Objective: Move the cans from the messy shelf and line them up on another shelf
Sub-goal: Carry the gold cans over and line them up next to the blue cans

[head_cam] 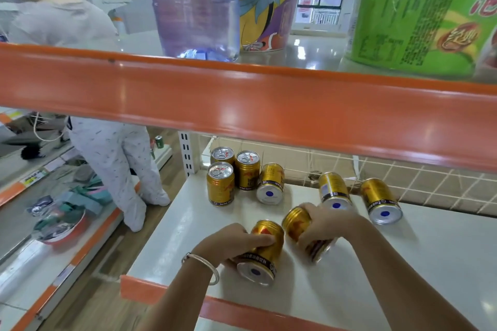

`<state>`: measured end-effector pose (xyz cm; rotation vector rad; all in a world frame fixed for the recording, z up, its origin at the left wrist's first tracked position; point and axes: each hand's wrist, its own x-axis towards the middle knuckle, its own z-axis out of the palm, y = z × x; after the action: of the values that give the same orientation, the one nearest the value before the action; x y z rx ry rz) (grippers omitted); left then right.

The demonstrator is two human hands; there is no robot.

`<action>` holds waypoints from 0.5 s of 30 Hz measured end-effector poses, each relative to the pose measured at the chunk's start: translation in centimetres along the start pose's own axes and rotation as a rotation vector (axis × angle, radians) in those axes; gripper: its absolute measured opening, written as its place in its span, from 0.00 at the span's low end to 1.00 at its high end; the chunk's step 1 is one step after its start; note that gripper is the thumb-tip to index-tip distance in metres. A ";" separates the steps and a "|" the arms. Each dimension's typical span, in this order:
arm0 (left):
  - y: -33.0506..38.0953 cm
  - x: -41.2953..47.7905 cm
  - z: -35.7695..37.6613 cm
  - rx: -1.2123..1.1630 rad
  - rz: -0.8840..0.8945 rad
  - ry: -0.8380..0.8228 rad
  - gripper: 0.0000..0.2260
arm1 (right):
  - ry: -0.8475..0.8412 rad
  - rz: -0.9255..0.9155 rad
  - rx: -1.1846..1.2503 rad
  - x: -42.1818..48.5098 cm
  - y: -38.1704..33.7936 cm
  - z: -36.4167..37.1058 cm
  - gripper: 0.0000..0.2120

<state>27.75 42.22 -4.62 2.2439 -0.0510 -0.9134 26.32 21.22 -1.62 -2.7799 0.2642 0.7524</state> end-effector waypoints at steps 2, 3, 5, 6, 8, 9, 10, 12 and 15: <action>0.5 0.2 0.4 0.042 0.017 -0.021 0.30 | 0.021 0.006 0.248 -0.3 0.0 1.3 0.42; 0.8 0.2 0.6 0.065 0.027 -0.028 0.31 | 0.074 0.007 0.364 -0.4 0.0 2.1 0.41; 1.2 0.4 1.0 0.081 0.047 -0.024 0.32 | 0.162 0.014 0.531 -0.5 0.2 3.4 0.40; 1.3 0.5 1.2 0.072 0.052 -0.022 0.32 | 0.171 0.030 0.605 -0.7 0.4 3.9 0.40; 1.3 0.5 1.4 0.039 0.074 -0.037 0.29 | 0.158 0.060 0.745 -1.5 0.8 4.5 0.39; 1.4 0.4 1.6 0.012 0.096 -0.062 0.27 | 0.161 0.078 0.812 -2.1 1.1 4.7 0.38; 1.5 0.4 1.8 -0.028 0.126 -0.097 0.25 | 0.178 0.099 0.877 -2.7 1.6 4.9 0.36; 2.0 0.2 2.7 -0.133 0.204 -0.193 0.26 | 0.239 0.147 0.982 -4.1 2.8 5.2 0.34; 3.7 -0.2 4.9 -0.223 0.296 -0.259 0.25 | 0.360 0.215 1.023 -6.8 5.0 5.5 0.34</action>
<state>25.35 36.53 -4.67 1.8429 -0.3707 -0.9873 16.72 18.81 -3.69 -1.8790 0.7681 0.0610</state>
